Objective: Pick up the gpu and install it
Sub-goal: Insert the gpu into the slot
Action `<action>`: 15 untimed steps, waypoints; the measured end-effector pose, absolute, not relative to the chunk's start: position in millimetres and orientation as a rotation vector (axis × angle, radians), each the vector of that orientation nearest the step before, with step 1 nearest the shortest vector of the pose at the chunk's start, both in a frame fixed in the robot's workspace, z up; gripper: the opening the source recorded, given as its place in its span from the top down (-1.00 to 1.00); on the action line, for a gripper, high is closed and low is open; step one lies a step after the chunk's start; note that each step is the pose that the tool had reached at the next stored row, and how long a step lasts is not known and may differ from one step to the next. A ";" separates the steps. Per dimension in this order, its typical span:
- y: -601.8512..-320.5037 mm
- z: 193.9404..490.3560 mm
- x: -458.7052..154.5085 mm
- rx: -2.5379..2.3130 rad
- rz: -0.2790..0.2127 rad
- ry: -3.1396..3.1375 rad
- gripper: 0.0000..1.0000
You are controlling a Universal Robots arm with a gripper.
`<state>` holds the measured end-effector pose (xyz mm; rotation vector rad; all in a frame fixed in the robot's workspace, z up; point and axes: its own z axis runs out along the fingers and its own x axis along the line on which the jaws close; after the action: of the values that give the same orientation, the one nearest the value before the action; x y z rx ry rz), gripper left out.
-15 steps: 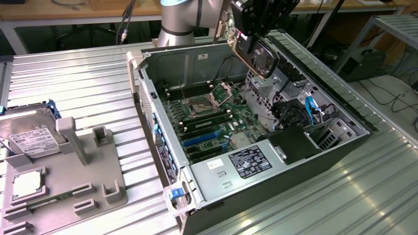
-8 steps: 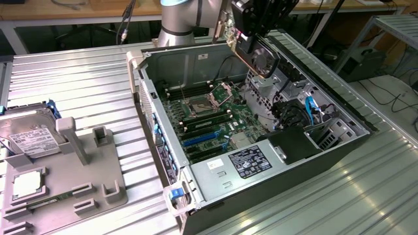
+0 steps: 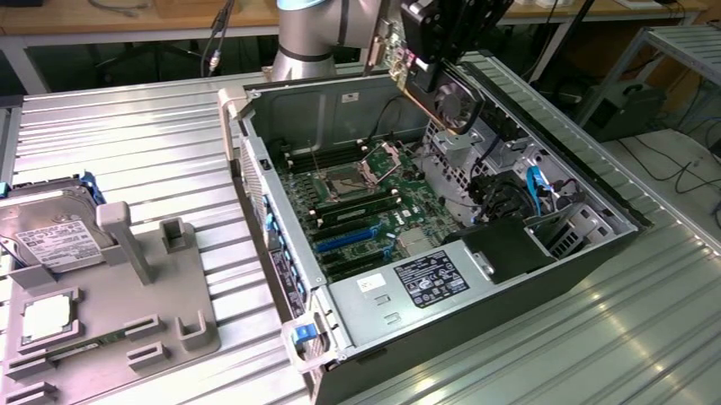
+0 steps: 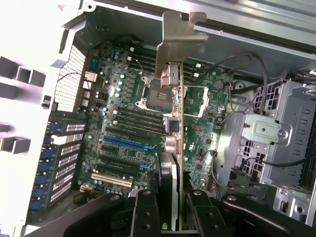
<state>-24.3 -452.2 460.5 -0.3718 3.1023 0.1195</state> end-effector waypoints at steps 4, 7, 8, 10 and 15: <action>-452.2 460.5 -24.3 -0.415 0.120 3.098 0.44; -452.2 460.5 -24.3 -0.475 0.120 3.091 0.44; -452.2 460.5 -24.3 -0.497 0.121 3.088 0.44; -452.2 460.5 -24.3 -0.531 0.121 3.083 0.44; -452.2 460.4 -24.2 -0.625 0.122 3.068 0.44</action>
<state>-24.2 -452.2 460.4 -0.6248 3.0677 0.1216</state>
